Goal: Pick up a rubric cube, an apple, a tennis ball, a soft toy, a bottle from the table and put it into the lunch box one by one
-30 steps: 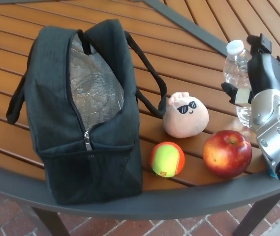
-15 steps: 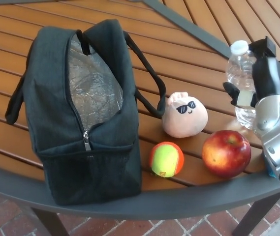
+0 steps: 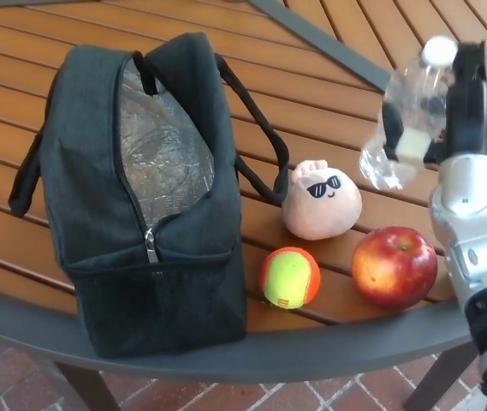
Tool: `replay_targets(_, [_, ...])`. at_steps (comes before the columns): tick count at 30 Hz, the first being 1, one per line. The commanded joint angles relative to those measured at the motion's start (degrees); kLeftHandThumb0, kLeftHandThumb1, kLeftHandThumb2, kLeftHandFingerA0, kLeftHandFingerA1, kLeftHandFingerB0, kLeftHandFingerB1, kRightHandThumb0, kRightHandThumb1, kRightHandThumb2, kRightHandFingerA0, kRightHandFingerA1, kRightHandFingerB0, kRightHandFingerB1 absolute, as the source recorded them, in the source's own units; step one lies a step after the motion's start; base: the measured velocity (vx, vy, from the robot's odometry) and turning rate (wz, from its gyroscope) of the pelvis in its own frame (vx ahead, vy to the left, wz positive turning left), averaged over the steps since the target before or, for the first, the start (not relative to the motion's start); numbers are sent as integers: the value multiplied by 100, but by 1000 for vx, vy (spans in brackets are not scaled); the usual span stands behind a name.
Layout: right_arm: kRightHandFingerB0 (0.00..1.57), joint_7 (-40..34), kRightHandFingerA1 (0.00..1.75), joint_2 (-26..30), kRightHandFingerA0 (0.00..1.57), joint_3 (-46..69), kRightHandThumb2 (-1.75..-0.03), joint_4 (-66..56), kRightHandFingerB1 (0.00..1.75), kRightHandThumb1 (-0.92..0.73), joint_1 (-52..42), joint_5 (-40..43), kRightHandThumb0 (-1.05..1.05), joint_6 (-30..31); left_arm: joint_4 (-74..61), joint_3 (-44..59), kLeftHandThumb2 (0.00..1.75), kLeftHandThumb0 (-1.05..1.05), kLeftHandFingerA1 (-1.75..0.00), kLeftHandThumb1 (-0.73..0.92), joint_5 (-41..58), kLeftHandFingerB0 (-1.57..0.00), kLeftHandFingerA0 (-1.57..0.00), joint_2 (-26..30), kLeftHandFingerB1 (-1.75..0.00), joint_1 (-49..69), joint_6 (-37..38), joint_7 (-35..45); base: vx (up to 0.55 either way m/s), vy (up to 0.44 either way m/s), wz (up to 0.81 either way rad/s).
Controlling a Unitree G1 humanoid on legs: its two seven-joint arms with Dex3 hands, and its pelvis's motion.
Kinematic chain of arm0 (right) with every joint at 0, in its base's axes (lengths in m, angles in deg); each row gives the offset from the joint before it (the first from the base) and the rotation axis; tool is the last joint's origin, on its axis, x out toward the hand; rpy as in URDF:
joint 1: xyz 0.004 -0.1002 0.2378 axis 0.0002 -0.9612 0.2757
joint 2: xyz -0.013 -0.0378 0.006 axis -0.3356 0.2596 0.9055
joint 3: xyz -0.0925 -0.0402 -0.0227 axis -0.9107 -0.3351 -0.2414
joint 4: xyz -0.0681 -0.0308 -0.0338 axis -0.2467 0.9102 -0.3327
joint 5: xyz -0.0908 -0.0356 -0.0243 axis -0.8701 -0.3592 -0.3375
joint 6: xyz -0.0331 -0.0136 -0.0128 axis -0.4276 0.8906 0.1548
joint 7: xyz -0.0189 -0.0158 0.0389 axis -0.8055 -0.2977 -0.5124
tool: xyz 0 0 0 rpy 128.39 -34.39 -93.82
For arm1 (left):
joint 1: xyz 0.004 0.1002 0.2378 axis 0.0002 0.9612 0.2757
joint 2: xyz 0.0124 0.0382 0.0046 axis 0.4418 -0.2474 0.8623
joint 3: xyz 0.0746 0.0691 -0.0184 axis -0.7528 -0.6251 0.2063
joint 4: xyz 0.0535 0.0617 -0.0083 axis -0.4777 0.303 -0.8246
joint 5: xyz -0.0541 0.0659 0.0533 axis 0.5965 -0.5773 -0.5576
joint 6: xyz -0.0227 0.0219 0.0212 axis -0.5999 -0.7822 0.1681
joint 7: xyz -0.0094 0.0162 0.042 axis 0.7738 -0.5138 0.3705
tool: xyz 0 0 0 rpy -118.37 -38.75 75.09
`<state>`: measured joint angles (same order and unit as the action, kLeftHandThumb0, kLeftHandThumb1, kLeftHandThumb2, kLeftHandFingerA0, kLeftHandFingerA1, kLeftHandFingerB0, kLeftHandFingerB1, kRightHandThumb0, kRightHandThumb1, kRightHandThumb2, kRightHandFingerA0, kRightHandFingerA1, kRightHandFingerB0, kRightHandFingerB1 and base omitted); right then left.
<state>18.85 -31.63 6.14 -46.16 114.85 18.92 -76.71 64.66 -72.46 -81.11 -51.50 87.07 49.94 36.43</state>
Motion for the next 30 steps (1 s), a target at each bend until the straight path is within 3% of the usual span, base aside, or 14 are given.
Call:
replay_targets(1, [84,94,175,-138,101,278,-143,-483,161,-41,101,588,-18,-728,-203,53,119,24,-113,48,69,-96,-107,8,-102,130,151,-114,0,0,0])
replay_targets(3, [83,132,175,-59,100,180,-145,-692,162,-39,196,451,-21,-815,-236,63,118,25,-111,48,72,-94,-104,8,-100,126,121,-115,0,0,0])
replay_targets(6, [78,256,175,113,96,-45,-135,-906,171,-42,285,239,-23,-1189,-154,58,116,23,-108,48,53,-89,-102,40,-97,90,95,-113,0,0,0])
replay_targets(8, [80,249,175,207,97,-170,-134,-984,168,-43,336,98,-20,-1306,-140,21,118,19,-117,45,-4,-90,-101,69,-101,83,89,-139,0,0,0])
replay_targets(10, [81,213,175,341,99,-340,-133,-1038,161,-48,414,-125,-19,-1522,-163,-8,116,23,-109,49,-43,-92,-103,75,-99,97,99,-157,0,0,0])
replay_targets(15, [81,337,175,417,94,-604,-125,-1427,167,-47,628,-137,-25,-1646,-195,14,119,25,-112,48,18,-96,-107,33,-101,111,180,-130,0,0,0])
replay_targets(17, [79,486,175,301,95,-659,-123,-1789,169,-49,641,20,-29,-1253,-174,-13,118,25,-109,48,-17,-91,-102,57,-99,89,123,-139,0,0,0])
replay_targets(21, [81,635,175,77,98,-788,-140,-2225,161,-41,705,161,-21,-848,54,46,121,27,-113,50,81,-95,-107,59,-102,-62,181,-42,0,0,0])
replay_targets(23, [81,687,175,-39,98,-825,-140,-2365,161,-41,730,224,-21,-673,112,73,121,27,-113,50,121,-95,-107,45,-102,-89,211,-4,0,0,0])
replay_targets(25, [86,1007,175,-520,103,-886,-138,-2669,169,-41,859,772,-22,-237,69,1,118,24,-109,48,-6,-93,-103,55,-99,-107,182,-138,0,0,0])
replay_targets(30, [82,1348,175,-948,102,-844,-136,-3153,171,-42,947,1333,-23,602,-122,-115,117,22,-110,48,-123,-94,-106,73,-99,-40,154,-221,0,0,0])
